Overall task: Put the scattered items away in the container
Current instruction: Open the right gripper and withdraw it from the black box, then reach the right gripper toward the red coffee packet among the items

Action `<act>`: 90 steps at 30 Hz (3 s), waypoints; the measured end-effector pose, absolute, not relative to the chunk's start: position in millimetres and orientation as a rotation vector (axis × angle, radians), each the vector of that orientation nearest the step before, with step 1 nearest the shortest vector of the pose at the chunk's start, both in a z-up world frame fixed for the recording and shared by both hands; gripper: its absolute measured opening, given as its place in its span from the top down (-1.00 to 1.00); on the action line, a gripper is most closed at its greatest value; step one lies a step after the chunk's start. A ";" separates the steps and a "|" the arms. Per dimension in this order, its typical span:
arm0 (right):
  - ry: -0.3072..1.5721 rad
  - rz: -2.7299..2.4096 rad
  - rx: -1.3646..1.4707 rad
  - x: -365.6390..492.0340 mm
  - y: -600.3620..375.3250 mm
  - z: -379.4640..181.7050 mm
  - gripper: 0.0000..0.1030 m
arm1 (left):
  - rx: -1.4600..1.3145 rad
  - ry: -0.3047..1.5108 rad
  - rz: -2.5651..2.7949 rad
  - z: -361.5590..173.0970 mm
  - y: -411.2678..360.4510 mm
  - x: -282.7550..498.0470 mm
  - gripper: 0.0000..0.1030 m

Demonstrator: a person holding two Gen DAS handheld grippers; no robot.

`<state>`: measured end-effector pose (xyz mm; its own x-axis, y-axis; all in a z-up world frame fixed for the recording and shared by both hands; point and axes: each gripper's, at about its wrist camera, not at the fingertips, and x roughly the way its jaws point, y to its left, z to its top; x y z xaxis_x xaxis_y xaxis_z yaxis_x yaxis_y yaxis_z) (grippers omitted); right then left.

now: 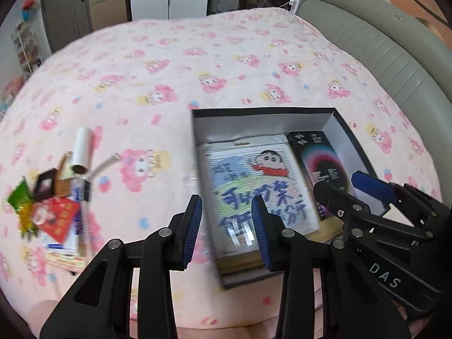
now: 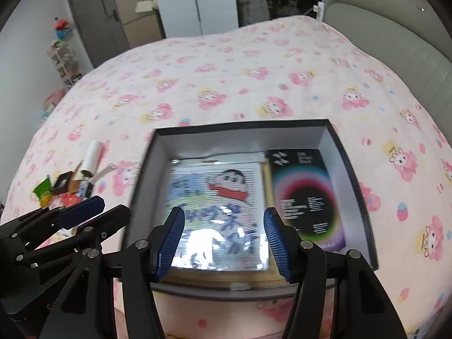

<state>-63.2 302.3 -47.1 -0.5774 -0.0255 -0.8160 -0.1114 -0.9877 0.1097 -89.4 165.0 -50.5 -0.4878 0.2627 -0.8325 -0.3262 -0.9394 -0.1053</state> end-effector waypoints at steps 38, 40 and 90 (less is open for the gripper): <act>-0.030 3.069 -1.544 -113.1 55.1 -42.3 -0.06 | -1.376 -0.398 2.766 -57.9 -98.9 -97.0 0.31; -0.044 3.066 -1.565 -124.2 45.1 -48.0 -0.06 | -1.423 -0.463 2.762 -67.1 -109.1 -107.0 0.31; 0.181 2.776 -2.116 -176.6 8.3 -188.1 -0.07 | -1.788 -1.142 2.492 -196.8 -181.5 -171.0 0.60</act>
<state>-176.6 8.3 -188.1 -0.2280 -0.3354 -0.9141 0.2139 -0.9331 0.2890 -171.0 -181.5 -196.8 -0.3973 0.2799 -0.8739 0.4790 -0.7490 -0.4577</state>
